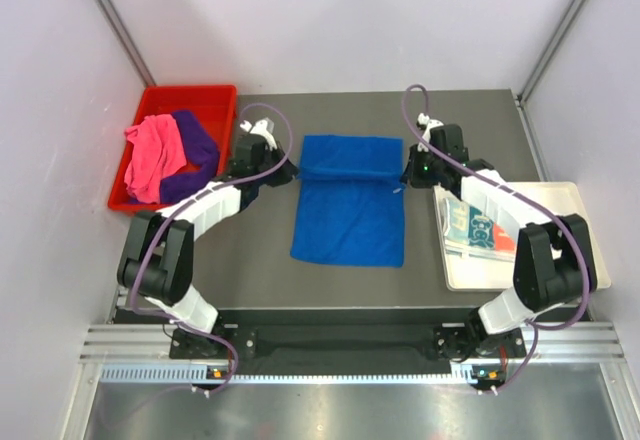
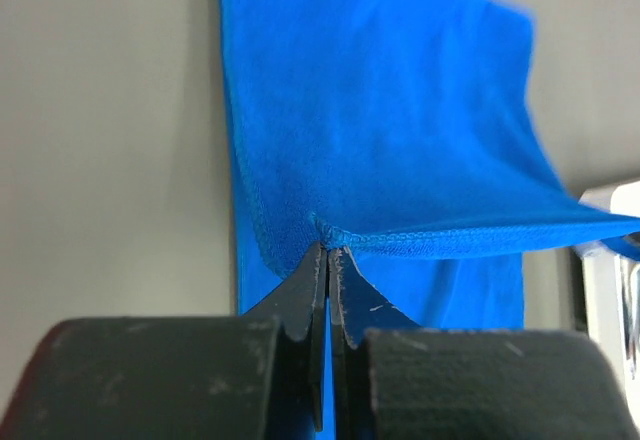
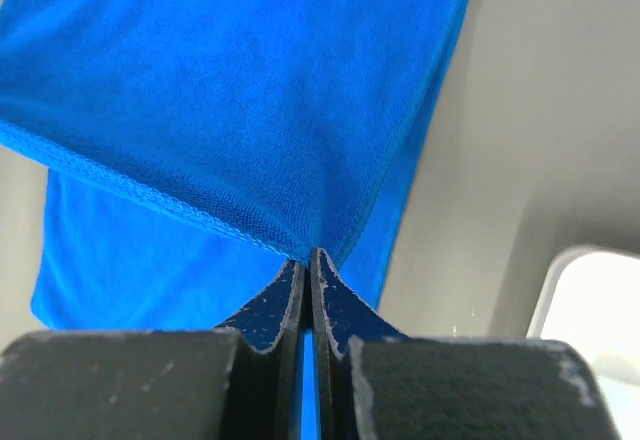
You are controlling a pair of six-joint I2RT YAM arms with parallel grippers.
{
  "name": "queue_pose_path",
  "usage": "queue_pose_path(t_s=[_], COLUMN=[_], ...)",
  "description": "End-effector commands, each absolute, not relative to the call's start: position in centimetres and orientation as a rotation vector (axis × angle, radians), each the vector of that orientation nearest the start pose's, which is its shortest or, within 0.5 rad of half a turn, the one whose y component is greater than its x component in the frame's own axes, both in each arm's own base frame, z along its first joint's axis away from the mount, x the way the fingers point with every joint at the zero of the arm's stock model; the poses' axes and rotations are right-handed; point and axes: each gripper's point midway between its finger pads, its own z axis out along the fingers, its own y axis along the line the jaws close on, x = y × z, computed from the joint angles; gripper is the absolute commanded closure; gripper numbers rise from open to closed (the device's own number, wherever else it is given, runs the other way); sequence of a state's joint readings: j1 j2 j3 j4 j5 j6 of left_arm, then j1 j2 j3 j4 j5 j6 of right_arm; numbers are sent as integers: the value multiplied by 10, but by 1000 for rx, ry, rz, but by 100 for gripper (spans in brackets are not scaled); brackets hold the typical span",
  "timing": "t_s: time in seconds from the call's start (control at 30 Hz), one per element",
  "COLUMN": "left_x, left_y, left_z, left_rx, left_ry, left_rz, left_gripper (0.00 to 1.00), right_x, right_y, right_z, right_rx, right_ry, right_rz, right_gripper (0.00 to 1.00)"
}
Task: Fold and stack the towels
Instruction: Fold the towel
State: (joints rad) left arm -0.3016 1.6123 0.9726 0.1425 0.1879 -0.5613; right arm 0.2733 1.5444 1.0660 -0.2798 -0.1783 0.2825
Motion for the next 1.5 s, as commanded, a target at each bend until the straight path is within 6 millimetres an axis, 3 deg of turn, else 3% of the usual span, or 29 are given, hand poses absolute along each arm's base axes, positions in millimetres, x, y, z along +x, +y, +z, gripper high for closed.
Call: queue_pose_path(t_s=[0.0, 0.3, 0.83, 1.47], left_x=[412, 383, 338, 301], left_y=[-155, -158, -159, -166], left_z=[124, 123, 123, 118], left_rx=[-282, -271, -205, -161], left_ry=[2188, 2261, 2312, 2335], left_rz=[-538, -462, -423, -437], left_gripper=[100, 100, 100, 100], right_x=[370, 341, 310, 280], right_y=[121, 134, 147, 142], right_z=[123, 125, 136, 130], right_rx=[-8, -58, -96, -66], right_ry=[2371, 2375, 2352, 2348], right_rz=[326, 338, 369, 357], right_gripper=[100, 100, 100, 100])
